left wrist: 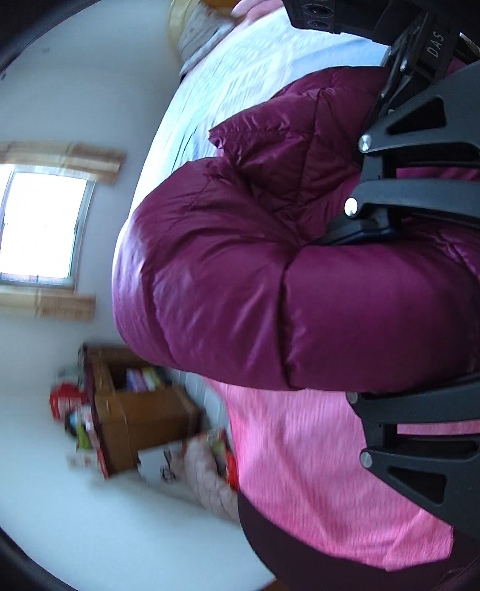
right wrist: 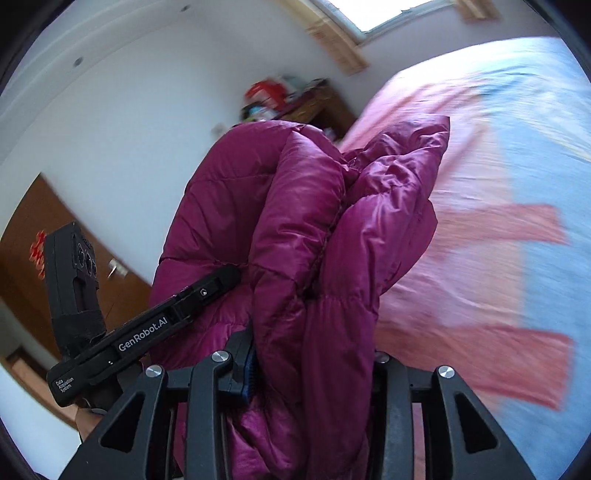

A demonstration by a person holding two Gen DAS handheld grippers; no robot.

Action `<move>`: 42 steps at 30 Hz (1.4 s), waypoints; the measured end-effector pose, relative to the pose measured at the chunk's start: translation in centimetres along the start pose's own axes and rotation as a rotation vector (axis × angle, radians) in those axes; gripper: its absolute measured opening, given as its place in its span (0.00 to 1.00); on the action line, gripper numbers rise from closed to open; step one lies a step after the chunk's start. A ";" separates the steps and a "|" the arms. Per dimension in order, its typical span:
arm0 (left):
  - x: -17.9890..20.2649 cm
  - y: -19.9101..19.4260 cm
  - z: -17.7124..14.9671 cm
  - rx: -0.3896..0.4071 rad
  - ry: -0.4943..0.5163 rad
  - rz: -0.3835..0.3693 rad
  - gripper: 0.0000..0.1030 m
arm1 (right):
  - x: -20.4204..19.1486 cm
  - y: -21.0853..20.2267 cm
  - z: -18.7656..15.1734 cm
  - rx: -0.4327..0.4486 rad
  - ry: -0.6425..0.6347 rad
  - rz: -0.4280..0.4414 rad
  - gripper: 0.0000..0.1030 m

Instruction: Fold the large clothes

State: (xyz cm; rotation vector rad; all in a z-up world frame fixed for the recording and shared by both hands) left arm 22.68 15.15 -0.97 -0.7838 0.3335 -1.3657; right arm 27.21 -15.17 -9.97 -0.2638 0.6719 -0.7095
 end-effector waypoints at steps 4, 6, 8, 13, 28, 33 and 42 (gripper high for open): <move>-2.8 2.2 1.2 0.021 -0.033 0.108 0.47 | -1.4 5.0 0.5 -0.024 -0.042 0.061 0.36; -3.9 3.8 1.4 0.008 -0.040 0.152 0.47 | -1.3 7.6 0.4 -0.054 -0.051 0.076 0.36; -5.0 5.5 1.4 -0.016 -0.061 0.176 0.49 | -0.8 9.8 0.5 -0.080 -0.052 0.069 0.36; -5.1 7.4 1.3 -0.023 -0.051 0.221 0.62 | 0.0 12.9 1.4 -0.095 -0.019 0.065 0.36; -5.8 9.4 1.1 -0.063 -0.095 0.236 0.80 | -4.3 3.3 1.0 0.079 -0.212 -0.195 0.44; -5.9 9.6 1.4 -0.058 -0.092 0.240 0.80 | -7.9 6.2 1.6 -0.033 -0.348 -0.181 0.35; -5.4 9.6 1.1 -0.063 -0.071 0.260 0.80 | -3.8 10.2 -0.9 -0.122 -0.256 -0.194 0.33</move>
Point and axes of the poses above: each gripper's, at about its wrist camera, not at the fingertips, and y roughly the way its jaws point, x to its right, z to its top, the point moved 1 cm from there along y, roughly the way its jaws point, and after that the axes turned 13 degrees about -y, right-handed, at the moved point
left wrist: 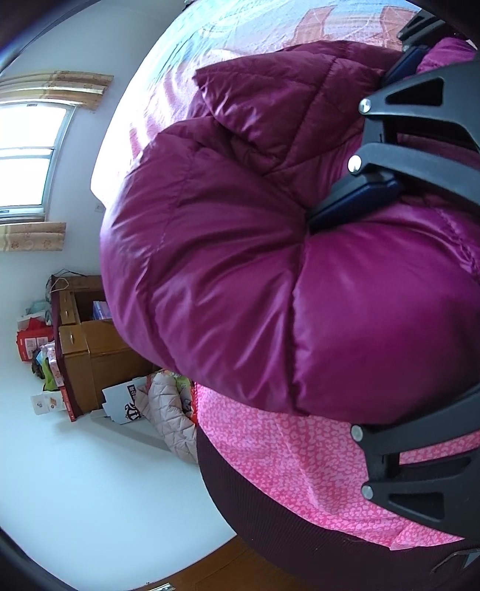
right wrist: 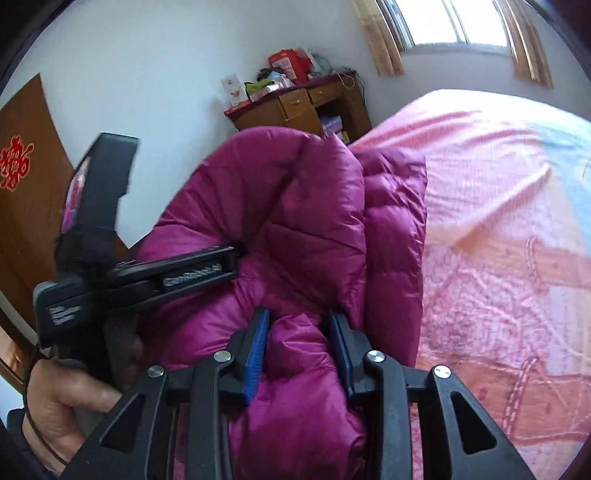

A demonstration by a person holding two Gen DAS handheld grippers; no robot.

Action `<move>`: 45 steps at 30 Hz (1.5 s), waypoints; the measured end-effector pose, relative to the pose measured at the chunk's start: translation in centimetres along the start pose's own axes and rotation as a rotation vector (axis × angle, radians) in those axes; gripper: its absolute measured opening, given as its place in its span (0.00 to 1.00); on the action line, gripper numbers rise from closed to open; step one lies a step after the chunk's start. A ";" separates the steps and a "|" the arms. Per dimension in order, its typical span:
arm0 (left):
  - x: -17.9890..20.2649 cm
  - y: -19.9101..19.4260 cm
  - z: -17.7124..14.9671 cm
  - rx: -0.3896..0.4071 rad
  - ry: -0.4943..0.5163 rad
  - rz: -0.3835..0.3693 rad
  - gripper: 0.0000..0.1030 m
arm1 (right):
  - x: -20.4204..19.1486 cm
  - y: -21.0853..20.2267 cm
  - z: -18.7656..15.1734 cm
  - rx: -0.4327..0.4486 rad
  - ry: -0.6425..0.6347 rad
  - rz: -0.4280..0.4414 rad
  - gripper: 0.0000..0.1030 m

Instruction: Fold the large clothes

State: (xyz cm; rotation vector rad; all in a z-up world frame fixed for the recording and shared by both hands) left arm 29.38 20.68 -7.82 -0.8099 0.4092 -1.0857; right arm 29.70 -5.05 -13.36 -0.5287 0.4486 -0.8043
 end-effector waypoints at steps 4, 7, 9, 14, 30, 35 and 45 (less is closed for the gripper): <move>0.2 0.7 0.4 -0.023 0.007 0.013 0.83 | 0.1 0.7 -0.4 0.004 -0.036 -0.028 0.33; 0.1 0.8 0.6 -0.039 0.005 0.014 0.84 | 0.1 0.7 -0.6 0.009 -0.036 -0.026 0.33; 0.0 0.2 0.5 -0.021 0.008 0.011 0.84 | 0.0 0.6 -0.6 0.009 -0.027 -0.030 0.33; -1.0 -3.6 -0.9 0.026 0.025 -0.013 0.84 | -1.3 -1.1 -1.0 0.035 -0.057 -0.050 0.37; -5.7 -17.1 -8.2 0.252 0.068 0.016 1.00 | -4.4 -14.9 -5.7 0.124 0.048 -0.129 0.72; -6.5 -21.1 -8.6 0.339 0.037 -0.005 1.00 | -6.2 -20.1 -4.9 0.213 0.035 -0.163 0.73; -6.6 -25.2 -8.8 0.440 0.045 -0.052 1.00 | -9.8 -25.3 -3.1 0.417 -0.039 -0.254 0.83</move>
Point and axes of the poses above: each gripper's, at about its wrist camera, not at the fingertips, and y roughly the way its jaws point, x to its right, z to its top, the point moved 1 cm from there along y, roughly the way its jaws point, and after that the axes turned 13 degrees about -y, right-handed, at the moved point
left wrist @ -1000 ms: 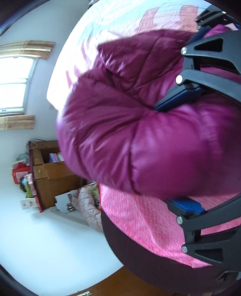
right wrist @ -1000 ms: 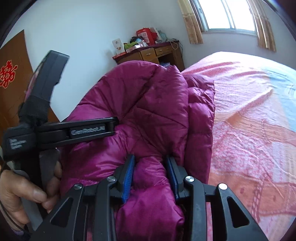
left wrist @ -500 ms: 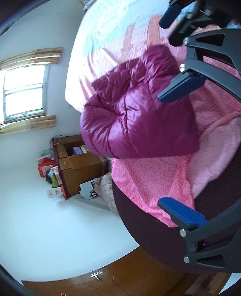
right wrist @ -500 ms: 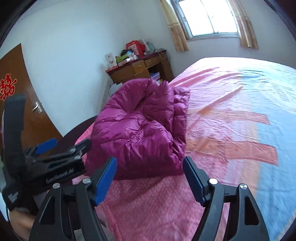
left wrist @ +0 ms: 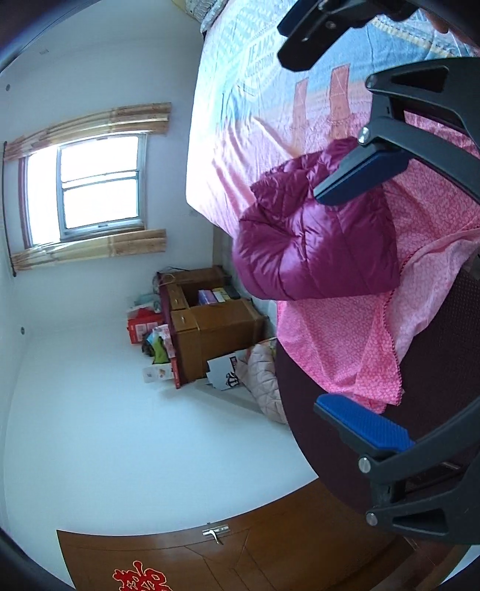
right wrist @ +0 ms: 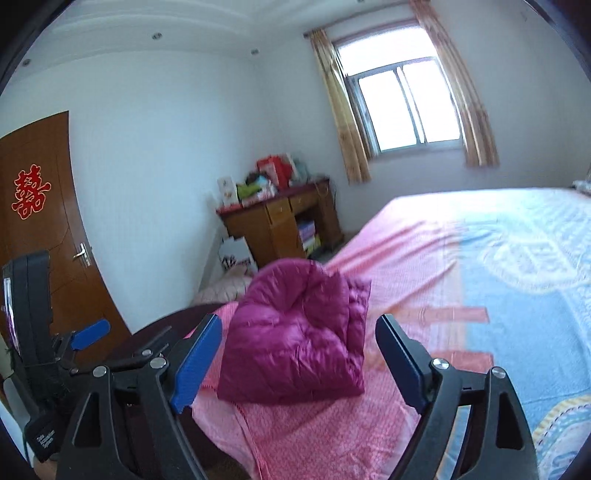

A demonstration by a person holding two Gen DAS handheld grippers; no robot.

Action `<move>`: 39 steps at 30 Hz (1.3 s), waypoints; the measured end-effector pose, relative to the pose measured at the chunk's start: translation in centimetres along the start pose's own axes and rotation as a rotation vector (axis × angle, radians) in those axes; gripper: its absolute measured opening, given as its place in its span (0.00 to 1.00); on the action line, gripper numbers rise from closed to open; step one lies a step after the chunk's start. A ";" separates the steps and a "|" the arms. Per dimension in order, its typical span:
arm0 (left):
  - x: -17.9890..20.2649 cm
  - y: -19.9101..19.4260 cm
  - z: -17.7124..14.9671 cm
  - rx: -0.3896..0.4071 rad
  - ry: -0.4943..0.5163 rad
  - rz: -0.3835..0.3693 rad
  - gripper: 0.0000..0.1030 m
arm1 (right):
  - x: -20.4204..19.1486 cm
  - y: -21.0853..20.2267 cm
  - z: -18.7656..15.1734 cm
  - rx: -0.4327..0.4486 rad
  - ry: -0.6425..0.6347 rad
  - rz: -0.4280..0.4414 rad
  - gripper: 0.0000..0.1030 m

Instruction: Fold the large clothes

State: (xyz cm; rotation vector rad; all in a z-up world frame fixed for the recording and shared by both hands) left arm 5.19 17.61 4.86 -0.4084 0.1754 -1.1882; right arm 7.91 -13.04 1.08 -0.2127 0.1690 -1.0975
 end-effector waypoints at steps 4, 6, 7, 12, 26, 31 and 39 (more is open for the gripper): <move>0.2 -0.4 -0.1 0.003 -0.010 -0.012 1.00 | 0.4 -0.2 0.2 0.012 0.006 -0.029 0.83; 0.3 -0.4 -0.2 0.004 -0.004 -0.004 1.00 | 0.8 0.0 0.1 0.007 0.027 -0.032 0.83; 0.3 -0.5 -0.2 0.007 -0.002 -0.002 1.00 | 1.0 0.0 0.0 0.005 0.036 -0.033 0.83; 0.5 -0.5 -0.4 -0.009 -0.014 -0.008 1.00 | 1.3 -0.3 0.0 0.012 0.046 -0.042 0.83; 0.2 -0.3 -0.5 -0.014 -0.021 0.009 1.00 | 1.2 -0.5 -0.3 0.008 0.042 -0.039 0.84; 0.1 -0.2 -0.5 -0.016 -0.023 0.014 1.00 | 1.1 -0.5 -0.4 0.007 0.039 -0.038 0.84; -0.1 -0.1 -0.3 0.016 -0.020 0.067 1.00 | 1.0 -0.5 -0.5 0.009 0.037 -0.043 0.84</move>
Point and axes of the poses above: each gripper's, at about its wrist camera, not at the fingertips, and y roughly the way its jaws point, x to its right, z to its top, the point moved 1 cm from there along y, roughly the way its jaws point, and after that the axes turned 13 degrees about -y, right-handed, at the moved point
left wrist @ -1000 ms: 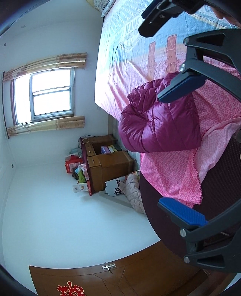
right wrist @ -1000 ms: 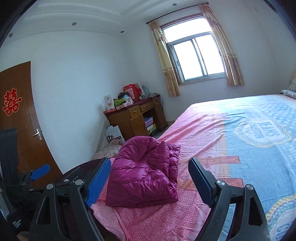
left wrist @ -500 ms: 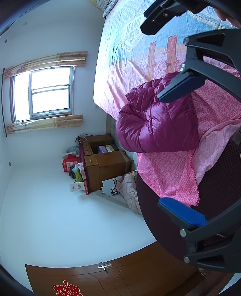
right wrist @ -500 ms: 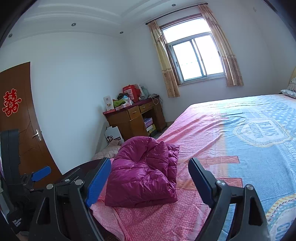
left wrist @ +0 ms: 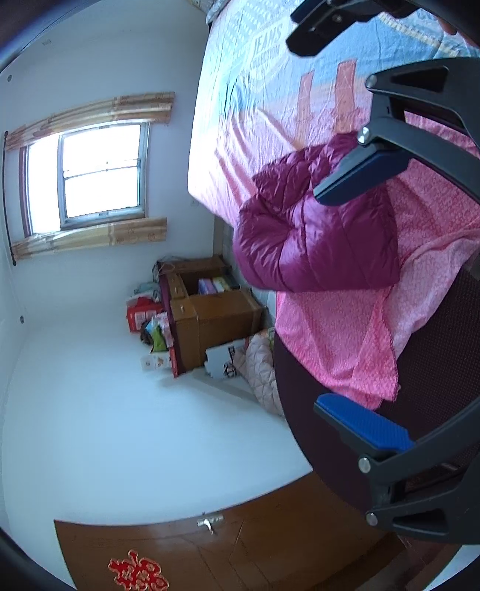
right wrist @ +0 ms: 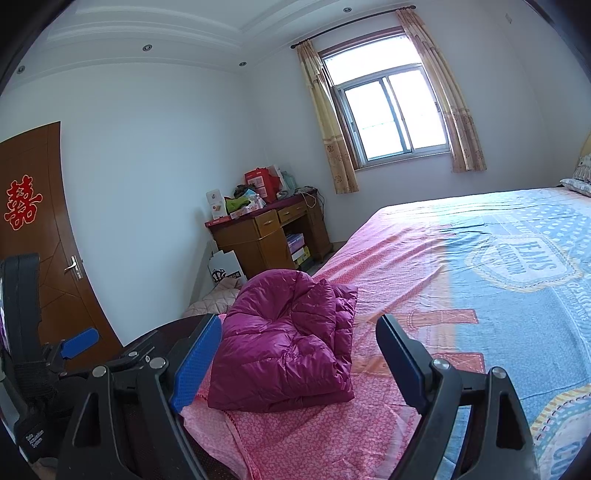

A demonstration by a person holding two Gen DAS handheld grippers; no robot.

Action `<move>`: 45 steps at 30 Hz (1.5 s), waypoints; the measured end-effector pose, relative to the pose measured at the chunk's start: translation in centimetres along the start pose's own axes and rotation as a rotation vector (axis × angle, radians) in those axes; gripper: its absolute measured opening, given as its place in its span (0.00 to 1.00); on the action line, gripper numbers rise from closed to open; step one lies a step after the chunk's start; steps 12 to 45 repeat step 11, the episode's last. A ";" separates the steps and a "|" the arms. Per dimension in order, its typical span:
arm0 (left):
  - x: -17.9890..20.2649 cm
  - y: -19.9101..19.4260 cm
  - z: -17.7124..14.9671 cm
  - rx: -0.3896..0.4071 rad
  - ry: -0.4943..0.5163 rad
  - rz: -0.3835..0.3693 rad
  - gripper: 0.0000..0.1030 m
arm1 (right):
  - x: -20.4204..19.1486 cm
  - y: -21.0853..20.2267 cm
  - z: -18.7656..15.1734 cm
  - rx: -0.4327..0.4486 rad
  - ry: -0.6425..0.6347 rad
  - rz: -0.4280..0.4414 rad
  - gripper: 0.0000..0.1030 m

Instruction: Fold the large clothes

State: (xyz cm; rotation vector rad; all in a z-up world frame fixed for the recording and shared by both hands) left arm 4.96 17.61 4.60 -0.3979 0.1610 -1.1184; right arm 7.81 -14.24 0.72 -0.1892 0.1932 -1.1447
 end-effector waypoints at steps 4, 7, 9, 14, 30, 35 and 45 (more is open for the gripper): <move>-0.4 0.2 0.1 -0.001 -0.010 -0.007 1.00 | 0.1 0.0 -0.2 -0.004 0.001 -0.002 0.84; -0.7 0.3 0.1 -0.008 -0.019 -0.015 1.00 | 0.2 0.1 -0.2 -0.008 0.001 -0.002 0.84; -0.6 0.7 0.1 -0.014 -0.007 -0.009 1.00 | 0.2 0.1 -0.3 -0.010 0.004 0.001 0.84; -0.7 1.0 0.0 -0.016 0.000 0.006 1.00 | 0.3 0.1 -0.4 -0.009 0.006 0.000 0.84; -0.7 1.0 0.0 -0.016 0.000 0.006 1.00 | 0.3 0.1 -0.4 -0.009 0.006 0.000 0.84; -0.7 1.0 0.0 -0.016 0.000 0.006 1.00 | 0.3 0.1 -0.4 -0.009 0.006 0.000 0.84; -0.7 1.0 0.0 -0.016 0.000 0.006 1.00 | 0.3 0.1 -0.4 -0.009 0.006 0.000 0.84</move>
Point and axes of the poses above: each gripper's, at about its wrist camera, not at the fingertips, and y roughly the way its jaws point, x to its right, z to its top, the point moved 1 cm from there along y, roughly the way its jaws point, and after that the axes turned 13 degrees about -y, right-handed, at the moved point
